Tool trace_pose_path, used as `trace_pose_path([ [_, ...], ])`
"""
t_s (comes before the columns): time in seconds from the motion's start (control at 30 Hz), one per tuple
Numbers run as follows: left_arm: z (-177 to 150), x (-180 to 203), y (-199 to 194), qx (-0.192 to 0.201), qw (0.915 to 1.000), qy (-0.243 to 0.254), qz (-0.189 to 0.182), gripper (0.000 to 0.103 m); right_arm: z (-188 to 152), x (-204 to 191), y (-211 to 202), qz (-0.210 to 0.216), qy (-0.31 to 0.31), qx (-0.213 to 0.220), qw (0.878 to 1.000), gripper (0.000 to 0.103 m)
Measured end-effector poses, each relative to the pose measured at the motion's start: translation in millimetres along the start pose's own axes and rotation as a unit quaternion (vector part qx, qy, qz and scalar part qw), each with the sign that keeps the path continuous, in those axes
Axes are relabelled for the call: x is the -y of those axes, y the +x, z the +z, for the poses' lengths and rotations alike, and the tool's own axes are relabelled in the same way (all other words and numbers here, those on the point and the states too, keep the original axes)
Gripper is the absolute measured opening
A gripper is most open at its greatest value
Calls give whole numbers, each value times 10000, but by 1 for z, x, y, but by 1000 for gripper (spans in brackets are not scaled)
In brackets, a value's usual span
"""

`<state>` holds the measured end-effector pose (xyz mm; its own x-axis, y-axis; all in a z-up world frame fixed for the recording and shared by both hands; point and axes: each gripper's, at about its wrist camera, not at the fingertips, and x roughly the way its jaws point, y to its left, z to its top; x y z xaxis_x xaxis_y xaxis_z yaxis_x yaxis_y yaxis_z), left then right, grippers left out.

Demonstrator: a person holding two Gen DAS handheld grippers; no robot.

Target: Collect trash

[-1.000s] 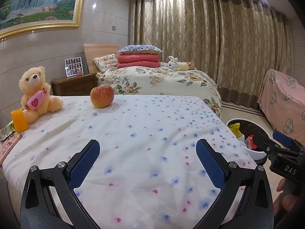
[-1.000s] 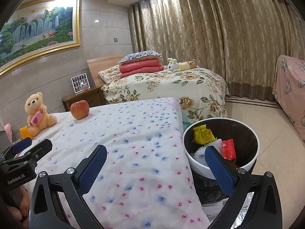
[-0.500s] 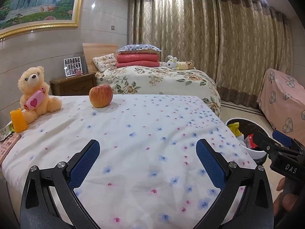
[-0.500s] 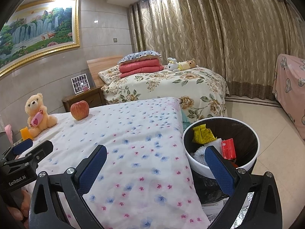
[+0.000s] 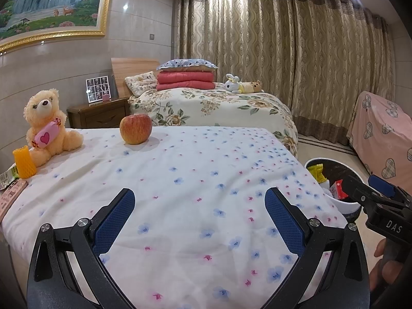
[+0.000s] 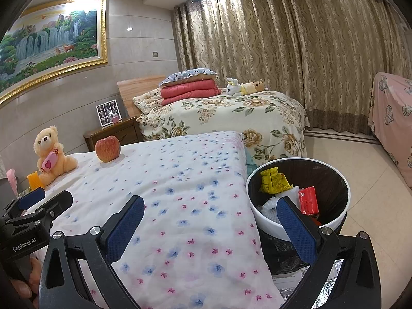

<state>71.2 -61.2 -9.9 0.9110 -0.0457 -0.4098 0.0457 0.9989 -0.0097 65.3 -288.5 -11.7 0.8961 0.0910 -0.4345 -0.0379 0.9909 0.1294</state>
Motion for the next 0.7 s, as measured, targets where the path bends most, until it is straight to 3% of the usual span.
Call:
trace_pose_path([
  [0.7,-2,1,2,-32,10000,5,-31,103,0,1,0,18,20,-14,10000,103],
])
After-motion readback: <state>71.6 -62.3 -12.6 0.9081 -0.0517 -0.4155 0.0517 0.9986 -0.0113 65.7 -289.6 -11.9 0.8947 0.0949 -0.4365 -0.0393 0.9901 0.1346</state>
